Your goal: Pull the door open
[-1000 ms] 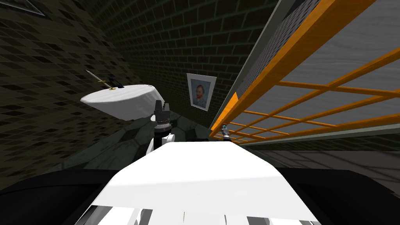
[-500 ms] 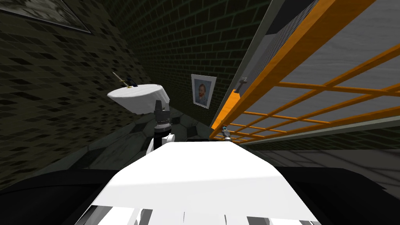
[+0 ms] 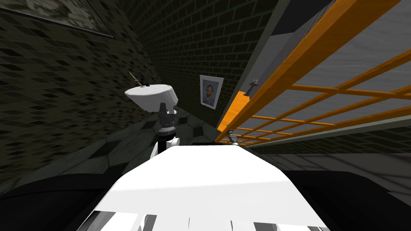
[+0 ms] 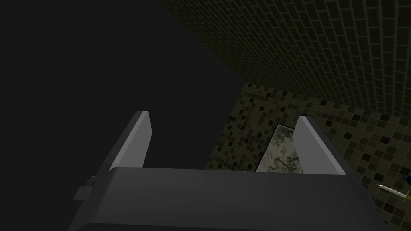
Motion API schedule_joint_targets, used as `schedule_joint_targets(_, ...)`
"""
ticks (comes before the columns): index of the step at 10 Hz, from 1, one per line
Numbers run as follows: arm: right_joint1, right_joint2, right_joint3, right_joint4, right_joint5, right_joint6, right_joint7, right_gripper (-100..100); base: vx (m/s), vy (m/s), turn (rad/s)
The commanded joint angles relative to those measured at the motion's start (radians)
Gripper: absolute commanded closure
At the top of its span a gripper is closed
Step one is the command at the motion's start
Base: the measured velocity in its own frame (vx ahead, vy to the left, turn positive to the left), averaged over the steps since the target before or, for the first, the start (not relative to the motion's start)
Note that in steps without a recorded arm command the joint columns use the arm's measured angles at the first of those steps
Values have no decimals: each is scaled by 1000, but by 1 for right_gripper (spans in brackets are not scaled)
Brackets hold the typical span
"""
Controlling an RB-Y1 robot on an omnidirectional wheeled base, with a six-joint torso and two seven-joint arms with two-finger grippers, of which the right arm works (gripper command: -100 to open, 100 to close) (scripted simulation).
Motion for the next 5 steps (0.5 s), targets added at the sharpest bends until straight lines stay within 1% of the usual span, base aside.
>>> schedule_joint_targets(1,14,-14,17,5,10,-30,-20,100,-225,-44,141)
schedule_joint_targets(4,34,-39,42,12,25,-72,-51,100,-205,-49,116)
schedule_joint_targets(5,31,-34,40,8,23,-56,-44,100,-98,-15,28)
